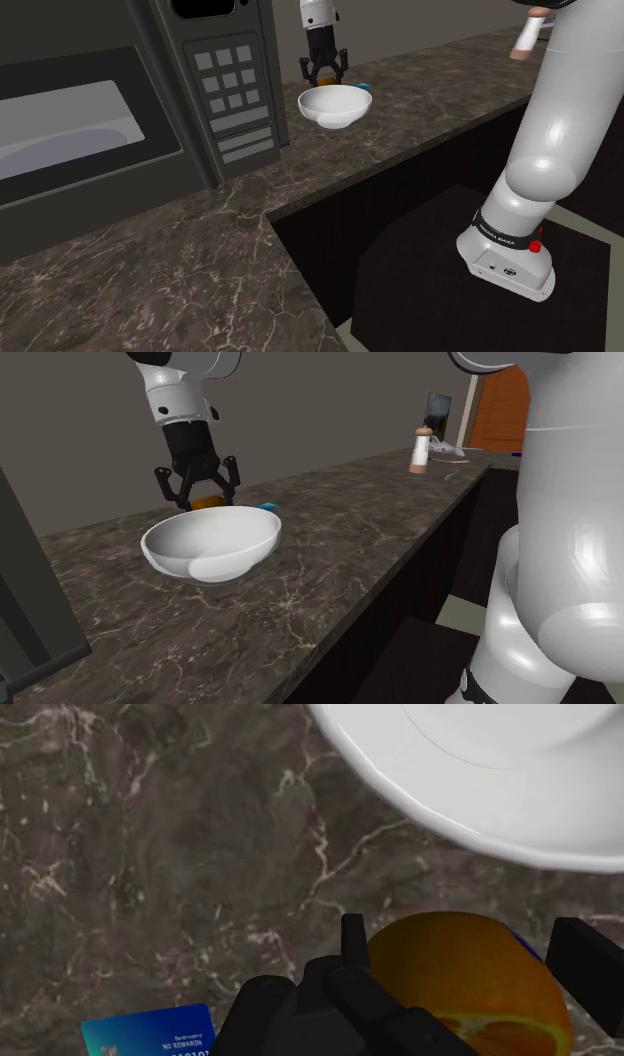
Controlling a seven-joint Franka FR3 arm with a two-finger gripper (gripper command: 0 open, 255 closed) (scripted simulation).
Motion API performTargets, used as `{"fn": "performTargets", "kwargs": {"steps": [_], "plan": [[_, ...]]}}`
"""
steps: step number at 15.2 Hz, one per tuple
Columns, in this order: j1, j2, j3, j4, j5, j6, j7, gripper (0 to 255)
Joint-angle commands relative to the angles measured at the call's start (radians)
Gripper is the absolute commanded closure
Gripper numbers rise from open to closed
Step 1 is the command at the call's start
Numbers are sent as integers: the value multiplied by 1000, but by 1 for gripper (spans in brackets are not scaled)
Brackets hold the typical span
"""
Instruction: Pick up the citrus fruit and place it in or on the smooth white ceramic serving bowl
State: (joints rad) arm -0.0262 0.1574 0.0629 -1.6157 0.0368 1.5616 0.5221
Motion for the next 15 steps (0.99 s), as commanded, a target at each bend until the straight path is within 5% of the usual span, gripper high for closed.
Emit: {"fn": "performTargets", "kwargs": {"steps": [1, 7, 15], "plan": [[0, 1, -1, -1, -1, 1, 0, 255], [0, 2, -1, 0, -1, 0, 0, 255], [0, 11, 0, 120, -1, -110, 5, 255]]}}
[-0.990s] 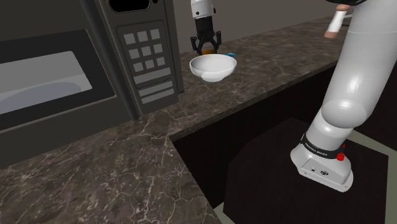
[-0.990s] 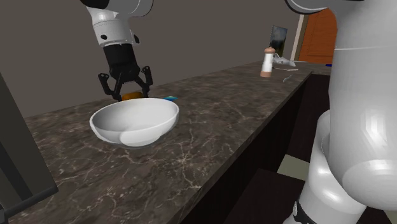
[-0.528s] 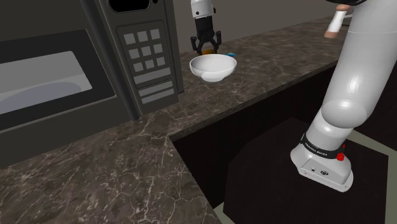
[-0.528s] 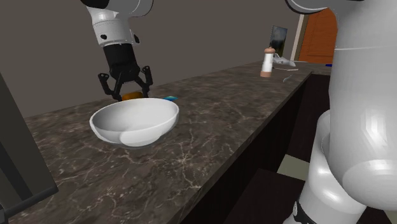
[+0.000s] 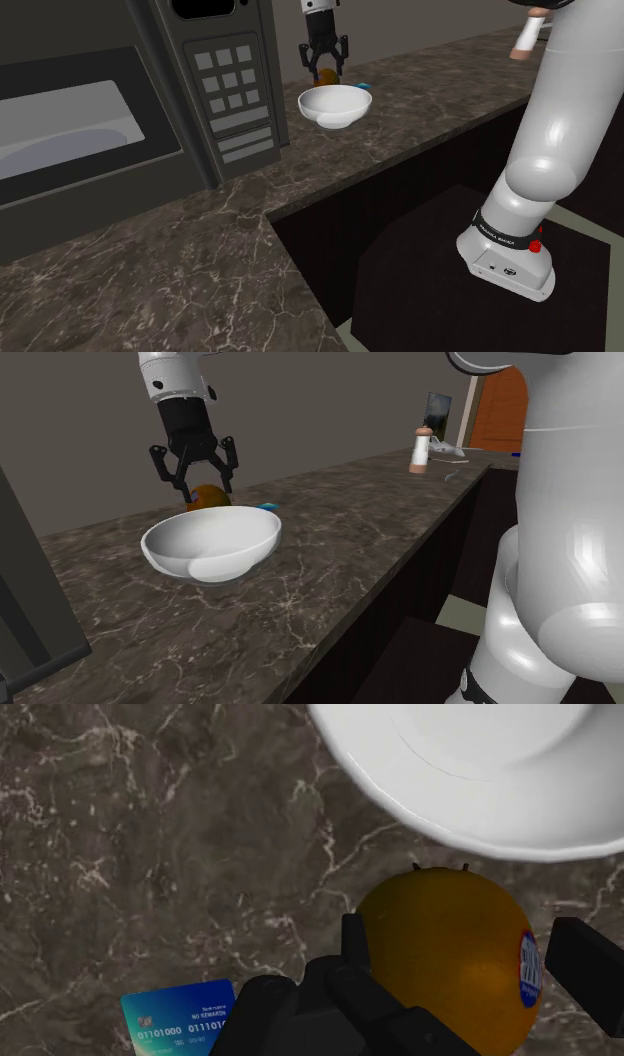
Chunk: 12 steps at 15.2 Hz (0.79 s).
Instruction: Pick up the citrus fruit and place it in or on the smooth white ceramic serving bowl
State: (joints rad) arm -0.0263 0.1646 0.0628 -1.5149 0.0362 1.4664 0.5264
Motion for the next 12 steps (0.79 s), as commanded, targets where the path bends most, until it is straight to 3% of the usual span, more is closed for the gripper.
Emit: {"fn": "performTargets", "kwargs": {"steps": [1, 12], "plan": [[0, 6, 0, 36, 0, -30, 1, 255], [2, 55, 1, 254, -2, -199, 9, 255]]}}
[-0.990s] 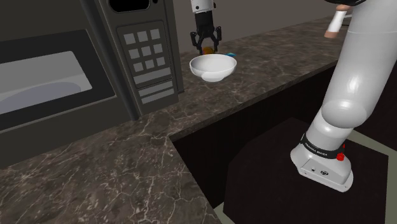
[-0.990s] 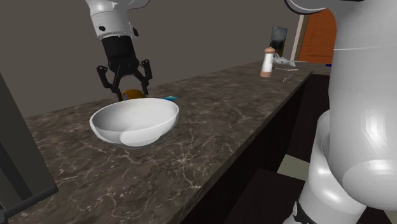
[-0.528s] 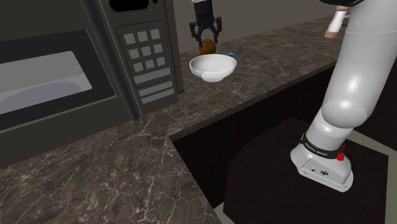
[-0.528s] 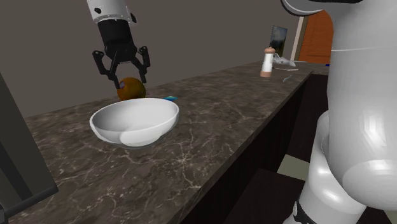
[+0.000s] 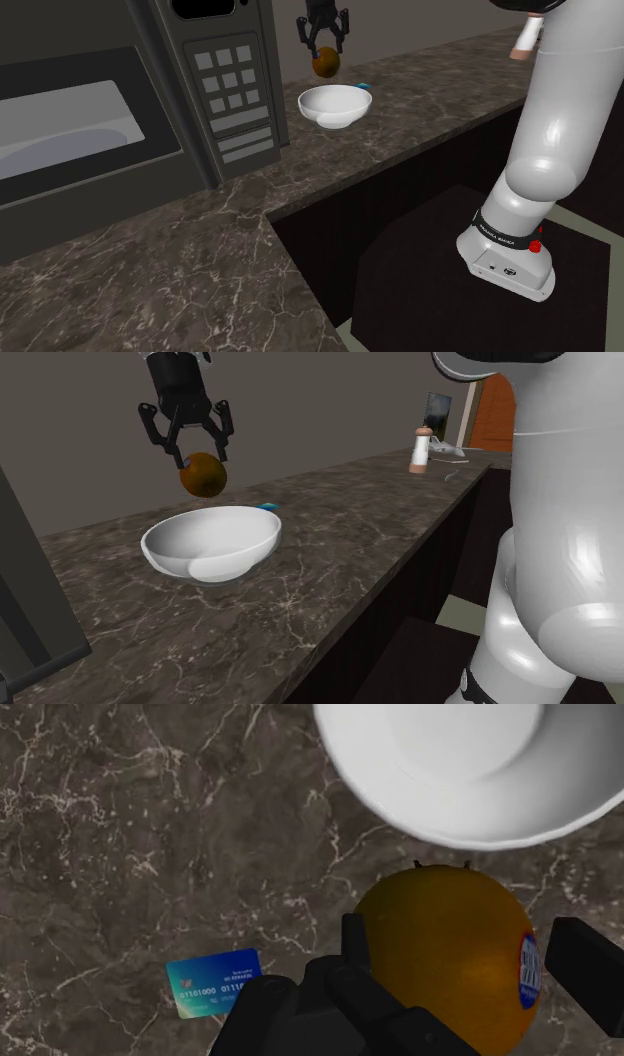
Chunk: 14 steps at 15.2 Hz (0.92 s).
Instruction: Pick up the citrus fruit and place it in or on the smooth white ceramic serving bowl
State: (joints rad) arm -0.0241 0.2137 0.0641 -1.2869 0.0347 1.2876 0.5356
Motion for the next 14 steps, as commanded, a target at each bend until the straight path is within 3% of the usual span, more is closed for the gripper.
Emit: {"fn": "performTargets", "kwargs": {"steps": [1, 7, 14], "plan": [[0, 13, 0, 50, 0, -37, 1, 255], [3, 66, 1, 210, -2, -144, 7, 255], [57, -189, 44, -113, 35, -69, 112, 255]]}}
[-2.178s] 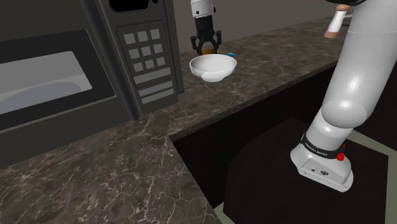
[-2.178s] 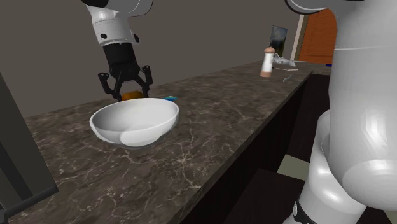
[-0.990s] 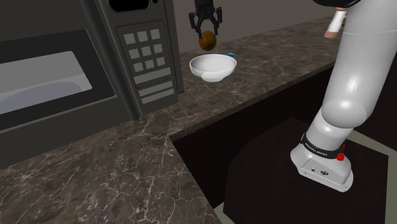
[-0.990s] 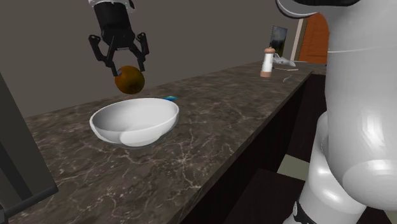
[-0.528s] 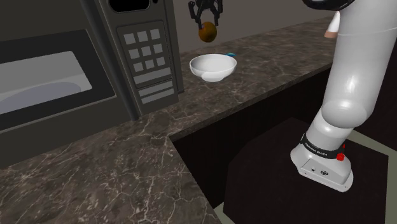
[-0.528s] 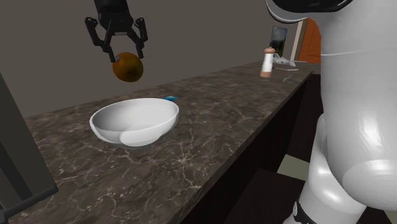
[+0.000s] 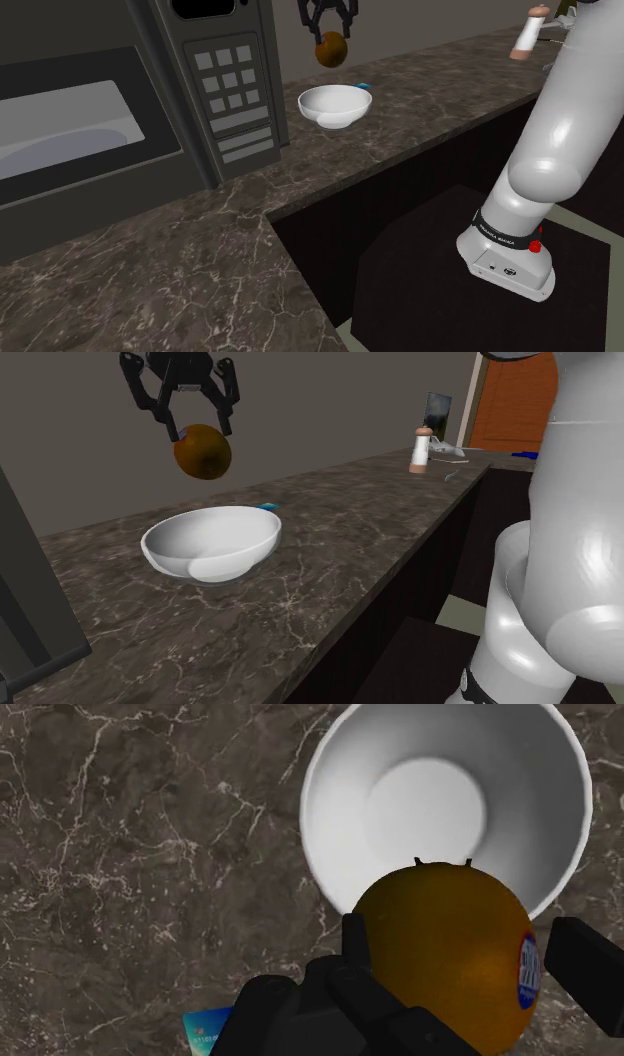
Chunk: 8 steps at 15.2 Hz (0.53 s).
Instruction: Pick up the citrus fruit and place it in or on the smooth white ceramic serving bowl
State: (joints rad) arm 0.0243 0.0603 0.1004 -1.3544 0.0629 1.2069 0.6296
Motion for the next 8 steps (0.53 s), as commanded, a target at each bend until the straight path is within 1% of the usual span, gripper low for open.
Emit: {"fn": "performTargets", "kwargs": {"steps": [1, 5, 8], "plan": [[16, -65, 15, -79, 13, 17, 34, 255], [48, -177, 49, -197, 44, 29, 105, 255], [48, -195, 49, -258, 45, 73, 99, 255]]}}
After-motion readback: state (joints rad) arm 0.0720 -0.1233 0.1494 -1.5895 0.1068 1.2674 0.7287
